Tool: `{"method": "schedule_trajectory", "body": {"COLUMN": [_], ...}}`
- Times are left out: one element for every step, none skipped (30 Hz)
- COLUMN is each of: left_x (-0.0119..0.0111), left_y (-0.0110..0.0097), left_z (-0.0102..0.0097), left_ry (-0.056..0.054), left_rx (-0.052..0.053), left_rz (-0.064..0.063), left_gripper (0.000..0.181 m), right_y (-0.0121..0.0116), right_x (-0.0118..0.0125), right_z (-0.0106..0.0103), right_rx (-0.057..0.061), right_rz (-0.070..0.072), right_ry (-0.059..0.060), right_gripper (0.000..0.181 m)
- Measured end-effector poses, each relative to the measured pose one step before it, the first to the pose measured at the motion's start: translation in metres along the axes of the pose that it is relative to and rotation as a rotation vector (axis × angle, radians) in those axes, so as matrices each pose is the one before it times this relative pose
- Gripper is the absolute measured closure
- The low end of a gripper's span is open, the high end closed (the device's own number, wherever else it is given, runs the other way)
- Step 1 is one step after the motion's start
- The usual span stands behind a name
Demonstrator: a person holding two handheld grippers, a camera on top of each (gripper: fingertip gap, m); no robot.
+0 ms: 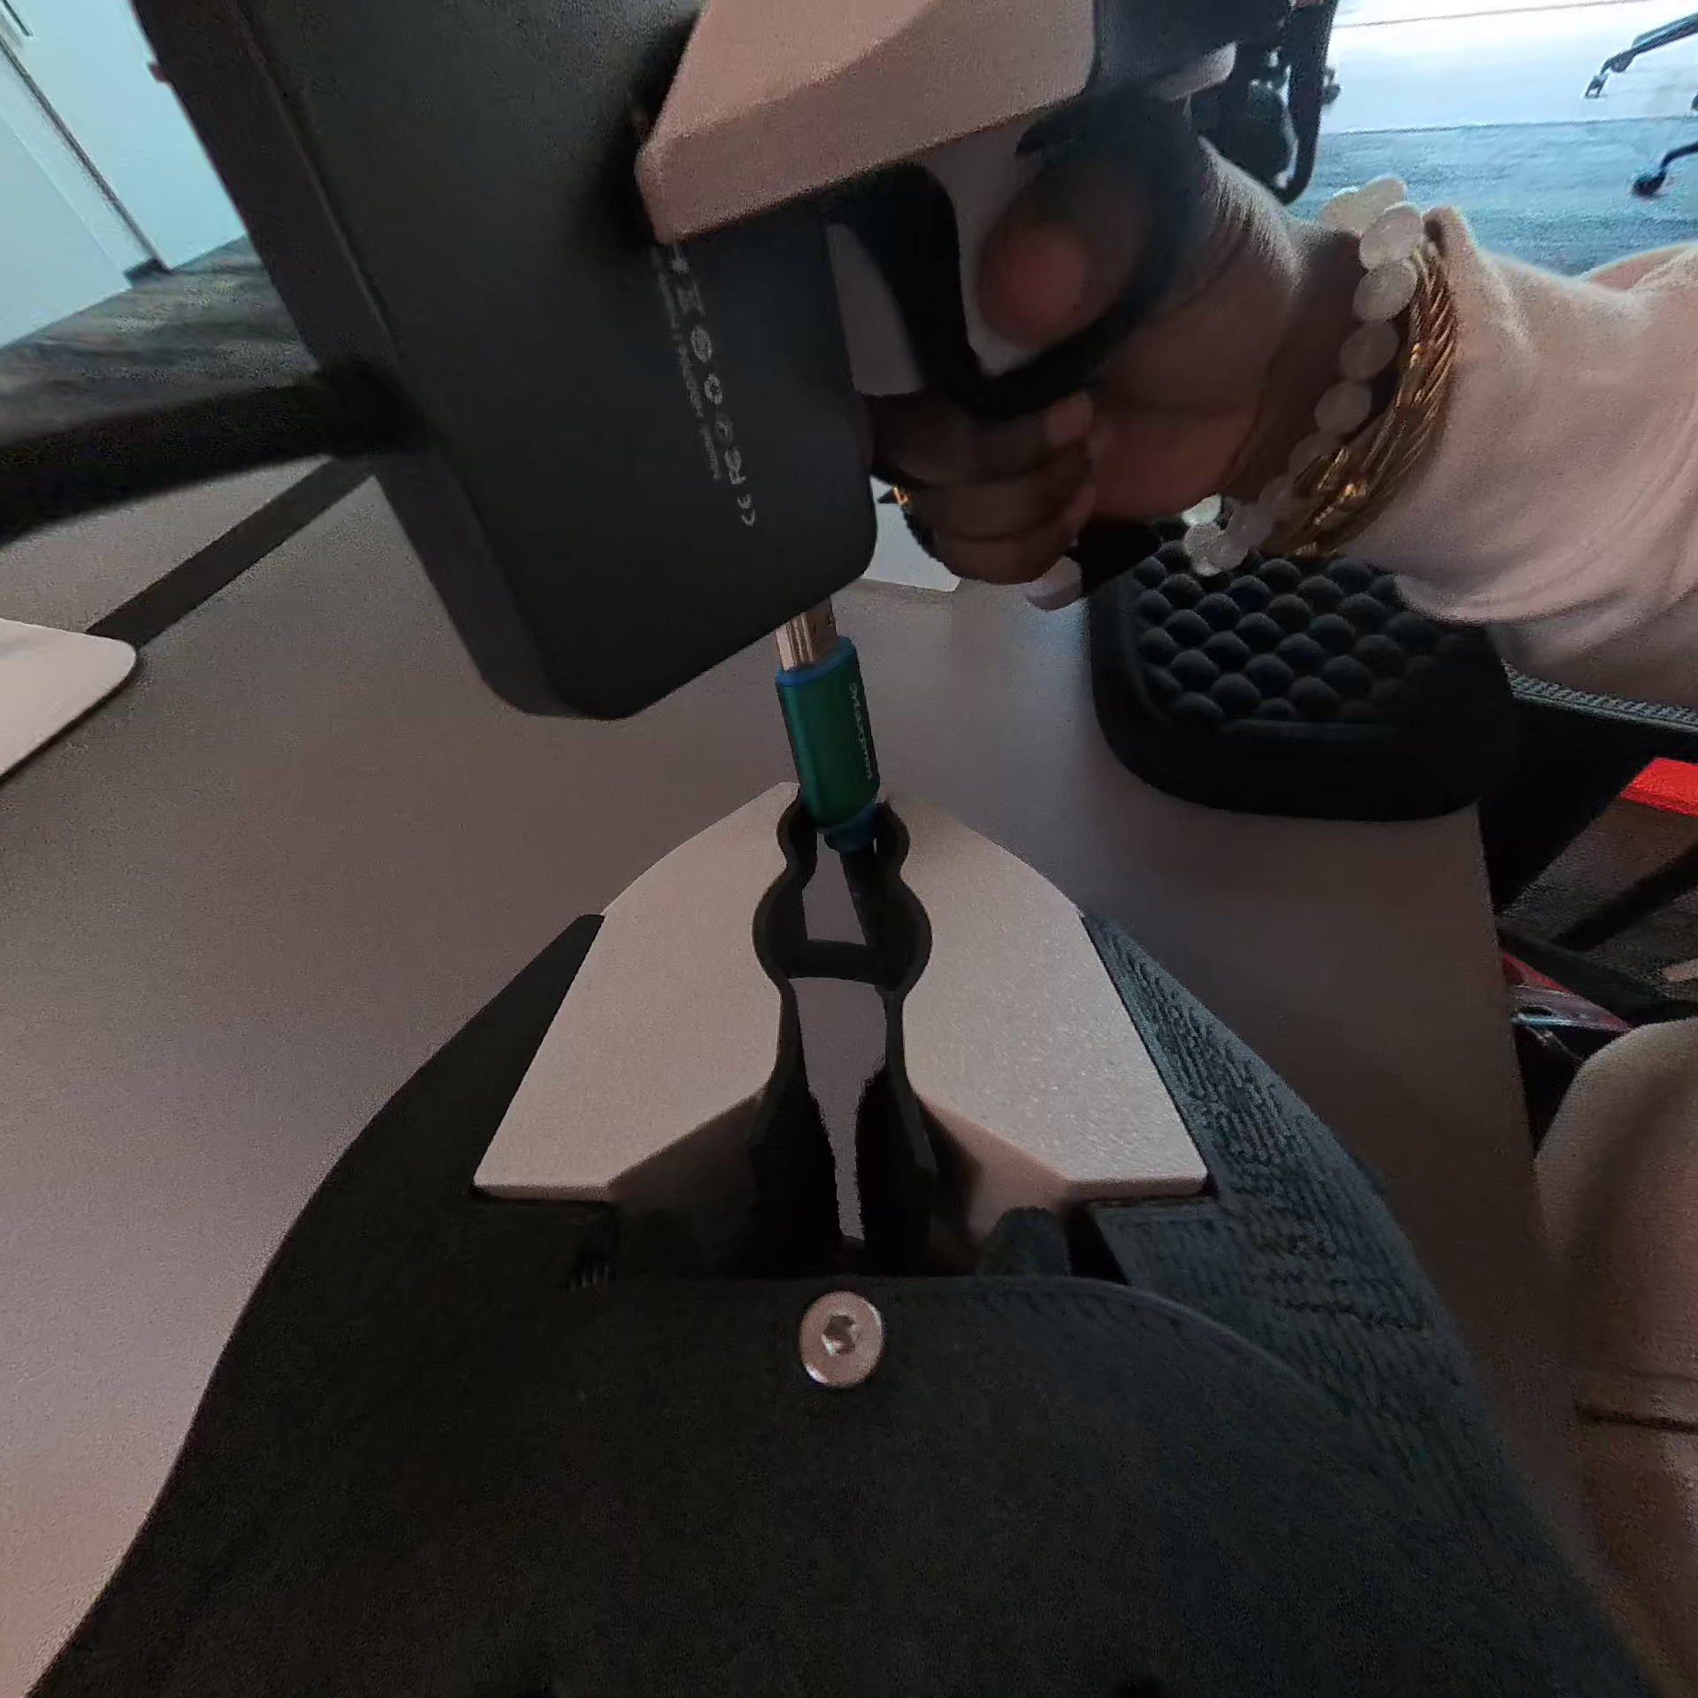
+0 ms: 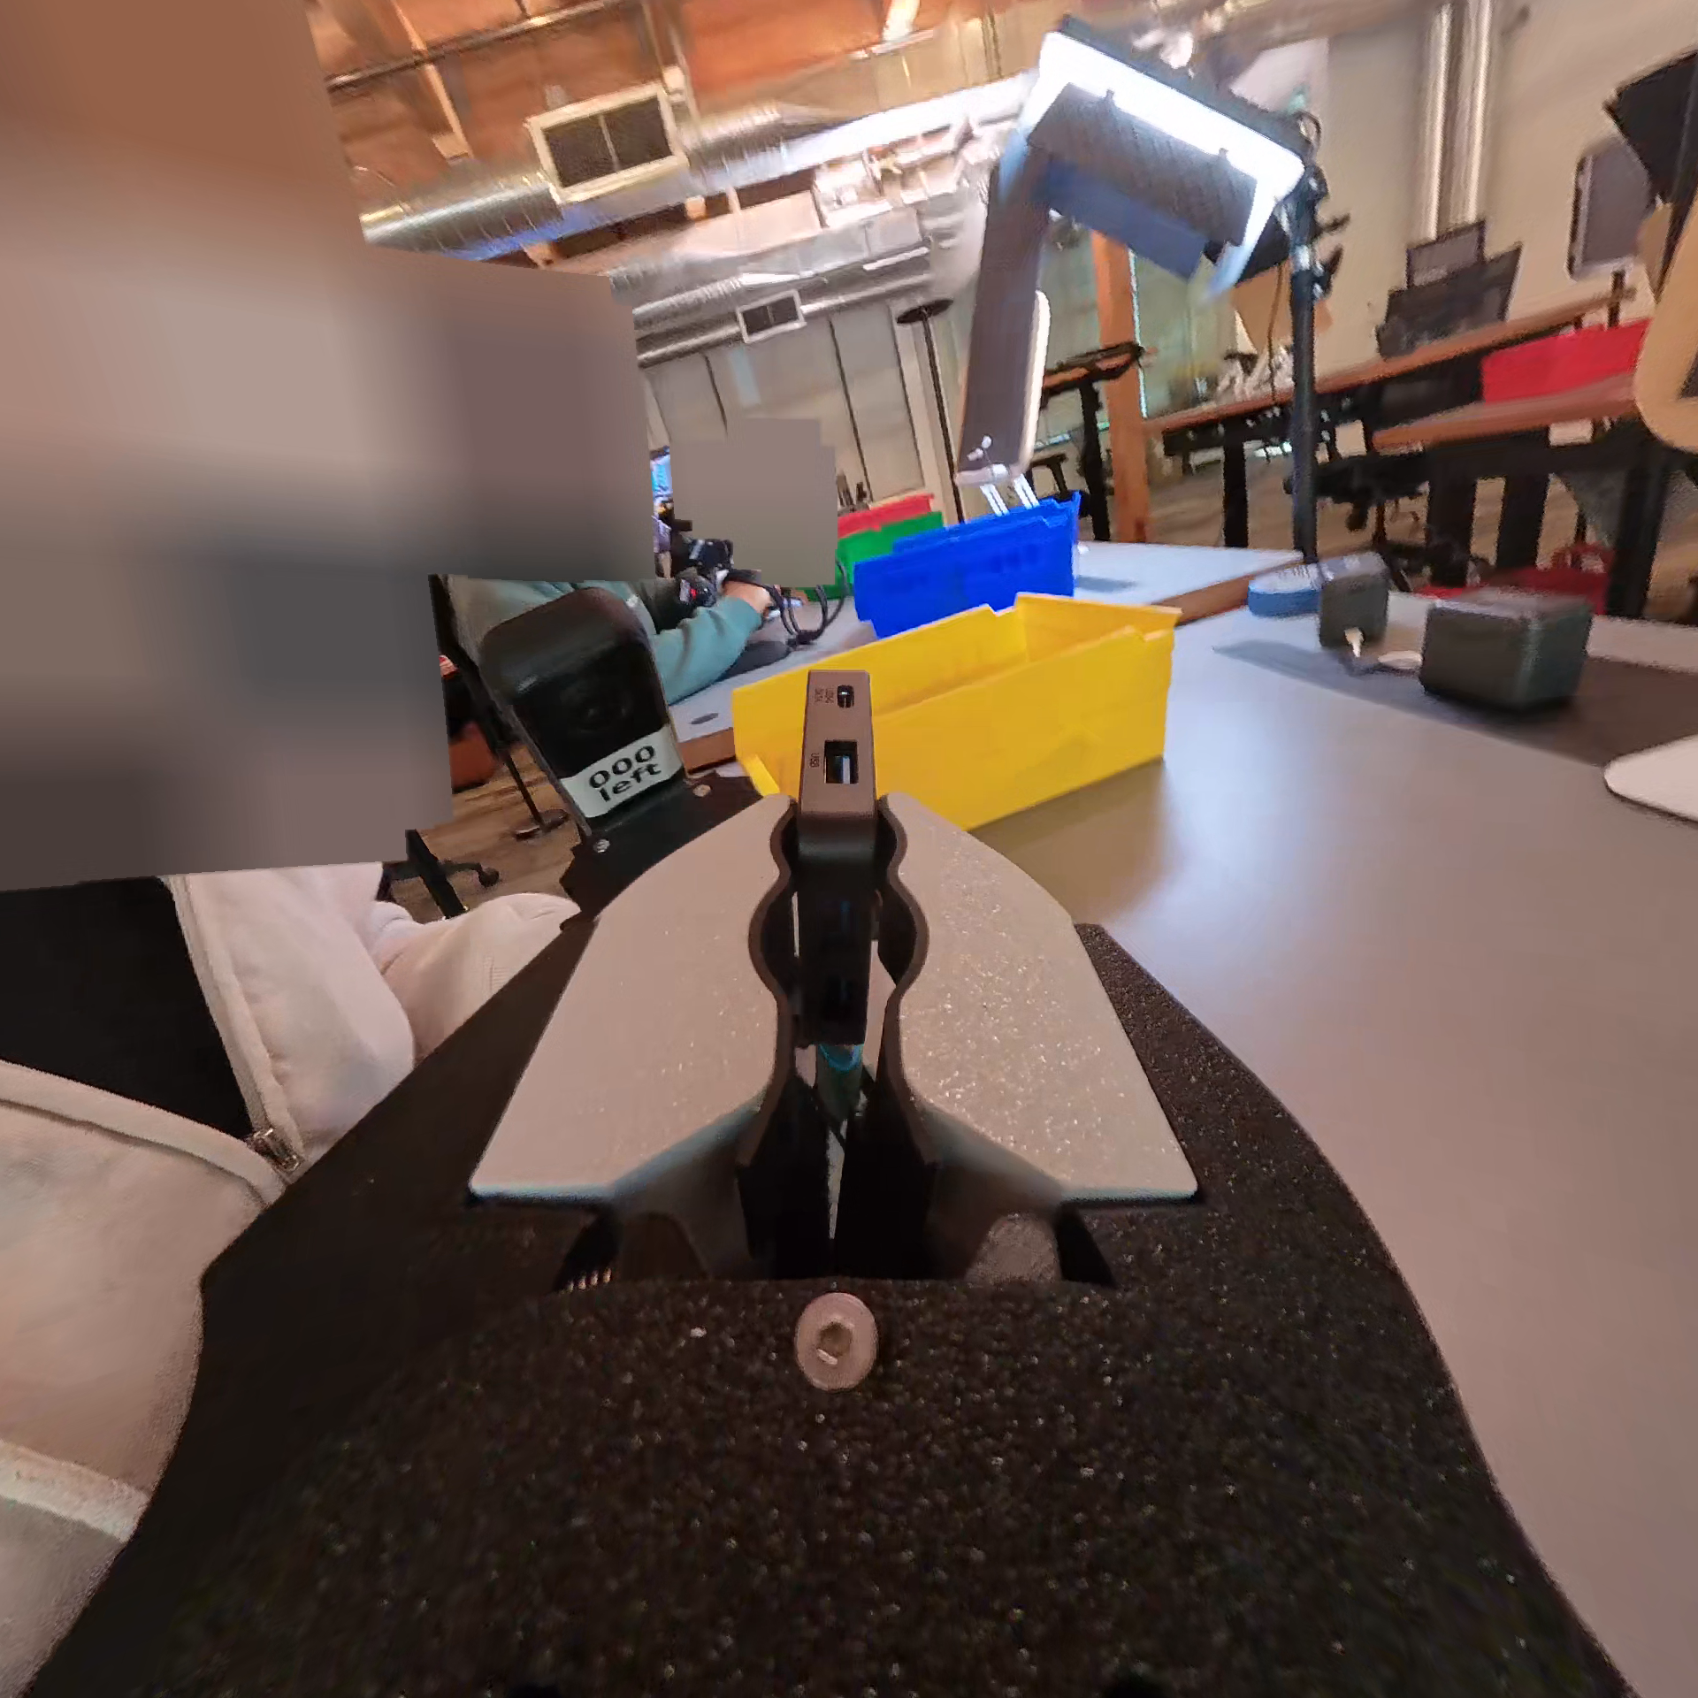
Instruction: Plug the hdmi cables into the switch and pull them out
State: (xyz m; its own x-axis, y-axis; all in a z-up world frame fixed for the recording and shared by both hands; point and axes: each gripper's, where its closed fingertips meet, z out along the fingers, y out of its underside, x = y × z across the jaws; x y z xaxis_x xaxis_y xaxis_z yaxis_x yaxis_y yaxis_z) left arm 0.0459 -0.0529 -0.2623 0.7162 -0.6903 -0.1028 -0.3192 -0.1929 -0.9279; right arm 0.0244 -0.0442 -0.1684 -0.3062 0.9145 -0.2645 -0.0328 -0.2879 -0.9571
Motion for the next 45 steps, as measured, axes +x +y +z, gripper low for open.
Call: {"method": "schedule_trajectory", "body": {"left_x": [0.00056,0.00075,-0.00011,0.00066,0.00227,0.00312,0.00365,0.00137,-0.00165,-0.00167,-0.00090,-0.00121,-0.00103,-0.00045,-0.00114,-0.00149,-0.00079,-0.00075,-0.00108,-0.00050,-0.00072,-0.00100,-0.00059,-0.00003,0.00050,0.00073,0.00066,0.00039,0.00034,-0.00044,-0.00081,-0.00098,-0.00071,0.00006,-0.00068,0.00023,0.00145,0.00134,0.00104,0.00132,0.00158,0.00133,0.00143,0.00175,0.00281], "left_y": [-0.00060,-0.00185,-0.00035,0.00180,0.00265,0.00180,0.00081,0.00057,0.00097,0.00166,0.00181,0.00171,0.00212,0.00292,0.00291,0.00287,0.00277,0.00188,0.00138,0.00157,0.00171,0.00184,0.00156,0.00061,0.00003,0.00052,0.00076,0.00068,0.00052,-0.00036,-0.00177,-0.00387,-0.00340,0.00051,0.00231,0.00068,0.00008,0.00130,0.00244,0.00202,-0.00004,-0.00296,-0.00501,-0.00666,-0.00987], "left_z": [-0.00094,-0.00119,-0.00063,0.00060,0.00147,0.00198,0.00183,0.00113,0.00047,0.00053,0.00080,0.00107,0.00128,0.00141,0.00127,0.00116,0.00112,0.00079,0.00045,0.00045,0.00056,0.00093,0.00108,0.00066,0.00015,0.00020,0.00055,0.00073,0.00051,-0.00005,-0.00131,-0.00273,-0.00236,0.00022,0.00164,0.00045,-0.00039,0.00059,0.00189,0.00165,0.00037,-0.00111,-0.00183,-0.00238,-0.00334], "left_ry": [0.0073,0.0171,0.0163,0.0233,0.0366,0.0492,0.0553,0.0344,0.0039,-0.0005,0.0034,0.0003,0.0035,0.0100,0.0070,0.0023,0.0026,-0.0033,-0.0086,-0.0046,-0.0020,-0.0003,-0.0003,-0.0046,-0.0029,0.0022,0.0062,0.0072,0.0086,0.0014,-0.0021,0.0002,0.0052,0.0041,-0.0121,-0.0062,0.0109,0.0117,0.0065,0.0110,0.0155,0.0118,0.0053,0.0008,0.0005], "left_rx": [0.0166,0.0190,0.0046,-0.0095,-0.0132,-0.0045,0.0020,-0.0022,-0.0086,-0.0151,-0.0157,-0.0111,-0.0125,-0.0191,-0.0200,-0.0187,-0.0185,-0.0122,-0.0069,-0.0063,-0.0025,0.0001,0.0001,0.0035,0.0054,0.0025,-0.0021,-0.0040,-0.0034,0.0042,0.0193,0.0382,0.0336,-0.0044,-0.0205,-0.0060,0.0019,-0.0122,-0.0237,-0.0197,-0.0035,0.0183,0.0328,0.0435,0.0637], "left_rz": [-0.0083,-0.0212,-0.0286,-0.0306,-0.0407,-0.0581,-0.0614,-0.0420,-0.0176,-0.0100,-0.0077,-0.0066,-0.0102,-0.0180,-0.0202,-0.0152,-0.0095,-0.0040,0.0002,0.0039,0.0014,-0.0089,-0.0049,0.0096,0.0153,0.0104,0.0030,-0.0009,-0.0048,-0.0076,-0.0087,-0.0148,-0.0179,-0.0057,0.0100,0.0106,0.0053,0.0048,0.0072,0.0050,0.0085,0.0217,0.0302,0.0301,0.0306], "left_gripper": [0.169,0.170,0.170,0.170,0.170,0.170,0.170,0.170,0.170,0.170,0.170,0.170,0.170,0.170,0.170,0.170,0.169,0.169,0.169,0.169,0.169,0.169,0.169,0.169,0.170,0.170,0.170,0.169,0.170,0.170,0.170,0.170,0.170,0.171,0.170,0.170,0.170,0.170,0.170,0.169,0.169,0.168,0.167,0.167,0.166], "right_y": [0.00113,-0.00106,-0.00057,0.00109,0.00216,0.00248,0.00171,0.00054,-0.00035,0.00033,0.00126,0.00087,0.00129,0.00159,0.00229,0.00303,0.00267,0.00237,0.00142,0.00179,0.00292,0.00226,0.00263,0.00147,0.00090,0.00091,0.00165,0.00174,0.00156,0.00084,-0.00119,-0.00258,-0.00213,-0.00017,0.00164,0.00099,0.00008,0.00139,0.00264,0.00218,0.00056,-0.00233,-0.00501,-0.00525,-0.00563], "right_x": [0.00304,0.00446,0.00573,0.00376,0.00091,-0.00157,-0.00054,0.00322,0.00554,0.00393,0.00328,0.00409,0.00414,0.00338,0.00405,0.00396,0.00300,0.00183,0.00133,0.00116,0.00114,0.00168,0.00020,-0.00040,-0.00090,-0.00071,0.00028,0.00119,0.00093,0.00069,0.00035,-0.00129,-0.00130,0.00058,0.00147,0.00051,-0.00127,0.00039,0.00223,0.00103,-0.00230,-0.00437,-0.00496,-0.00515,-0.00584], "right_z": [-0.00280,-0.00355,-0.00351,-0.00221,-0.00077,0.00035,0.00096,-0.00017,-0.00168,-0.00170,-0.00132,-0.00134,-0.00102,-0.00018,0.00022,0.00043,0.00065,0.00077,0.00072,0.00055,0.00043,0.00033,0.00069,0.00059,0.00005,0.00021,-0.00021,-0.00093,-0.00079,-0.00040,-0.00054,0.00010,0.00110,0.00128,0.00109,0.00058,-0.00150,-0.00302,-0.00325,-0.00263,-0.00157,-0.00101,-0.00051,0.00031,0.00077], "right_rx": [0.0064,0.0251,0.0238,0.0136,0.0063,0.0039,0.0147,0.0256,0.0278,0.0168,0.0088,0.0088,-0.0042,-0.0137,-0.0217,-0.0285,-0.0285,-0.0272,-0.0212,-0.0265,-0.0330,-0.0235,-0.0231,-0.0131,-0.0054,0.0010,-0.0060,-0.0081,-0.0046,0.0053,0.0244,0.0421,0.0461,0.0277,0.0018,0.0064,0.0101,-0.0017,-0.0081,-0.0075,-0.0098,0.0049,0.0235,0.0207,0.0227], "right_rz": [0.0433,0.0721,0.0699,0.0354,0.0135,0.0203,0.0329,0.0354,0.0455,0.0260,0.0298,0.0316,0.0238,0.0047,-0.0017,-0.0144,-0.0106,-0.0041,-0.0059,-0.0076,-0.0121,-0.0257,-0.0274,-0.0212,-0.0117,-0.0058,-0.0077,-0.0061,-0.0010,-0.0014,-0.0042,0.0106,0.0186,0.0098,-0.0078,-0.0075,0.0050,0.0196,0.0225,0.0093,-0.0144,-0.0283,-0.0172,-0.0080,-0.0177], "right_ry": [0.0011,-0.0040,0.0019,0.0005,-0.0069,-0.0224,-0.0184,-0.0013,0.0069,0.0021,0.0012,0.0095,0.0157,0.0212,0.0291,0.0297,0.0233,0.0132,0.0104,0.0105,0.0108,0.0235,0.0202,0.0155,0.0059,0.0038,0.0062,0.0077,0.0046,0.0069,0.0089,-0.0001,-0.0036,0.0057,0.0095,0.0086,-0.0049,-0.0043,0.0046,0.0091,-0.0004,-0.0070,-0.0079,-0.0086,-0.0106], "right_gripper": [0.168,0.167,0.168,0.168,0.168,0.167,0.168,0.168,0.168,0.168,0.168,0.168,0.168,0.168,0.167,0.167,0.167,0.167,0.167,0.167,0.167,0.167,0.167,0.167,0.167,0.167,0.167,0.166,0.166,0.166,0.166,0.166,0.166,0.166,0.166,0.166,0.166,0.166,0.166,0.166,0.166,0.166,0.166,0.167,0.167]}}
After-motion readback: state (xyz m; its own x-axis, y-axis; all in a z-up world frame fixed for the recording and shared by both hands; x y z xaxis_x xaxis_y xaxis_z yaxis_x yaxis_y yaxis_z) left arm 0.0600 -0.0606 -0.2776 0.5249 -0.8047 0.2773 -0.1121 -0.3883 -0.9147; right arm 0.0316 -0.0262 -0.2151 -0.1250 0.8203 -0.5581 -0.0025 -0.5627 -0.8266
